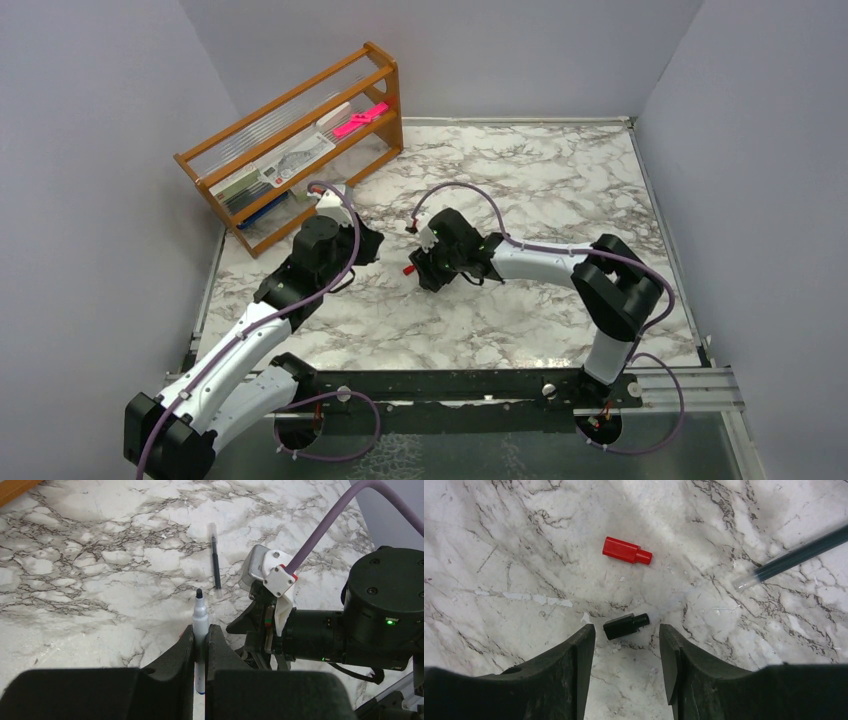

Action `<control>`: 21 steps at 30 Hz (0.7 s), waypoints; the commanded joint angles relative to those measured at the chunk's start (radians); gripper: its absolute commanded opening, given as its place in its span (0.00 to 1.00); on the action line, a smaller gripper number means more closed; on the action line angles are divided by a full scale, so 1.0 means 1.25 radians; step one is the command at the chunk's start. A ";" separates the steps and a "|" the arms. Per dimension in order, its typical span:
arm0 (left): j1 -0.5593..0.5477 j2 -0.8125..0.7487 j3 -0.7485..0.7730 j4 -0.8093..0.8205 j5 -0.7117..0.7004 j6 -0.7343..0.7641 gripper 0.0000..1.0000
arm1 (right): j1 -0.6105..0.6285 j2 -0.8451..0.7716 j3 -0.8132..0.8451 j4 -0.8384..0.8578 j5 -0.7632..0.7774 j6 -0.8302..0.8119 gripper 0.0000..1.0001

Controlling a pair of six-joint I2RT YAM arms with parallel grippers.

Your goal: Insert the pens into the pen caps

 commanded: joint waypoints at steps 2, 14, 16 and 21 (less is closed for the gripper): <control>0.007 -0.013 -0.015 0.027 0.013 0.001 0.00 | 0.036 -0.033 -0.003 -0.021 0.046 0.018 0.40; 0.009 -0.037 -0.024 0.011 0.008 0.004 0.00 | 0.041 -0.045 -0.046 -0.022 0.119 0.054 0.01; 0.009 -0.040 -0.028 0.010 0.009 0.003 0.00 | 0.040 -0.032 -0.047 -0.017 0.120 0.054 0.01; 0.010 -0.038 -0.022 0.002 0.010 0.006 0.00 | 0.041 -0.005 -0.038 -0.004 0.098 0.058 0.01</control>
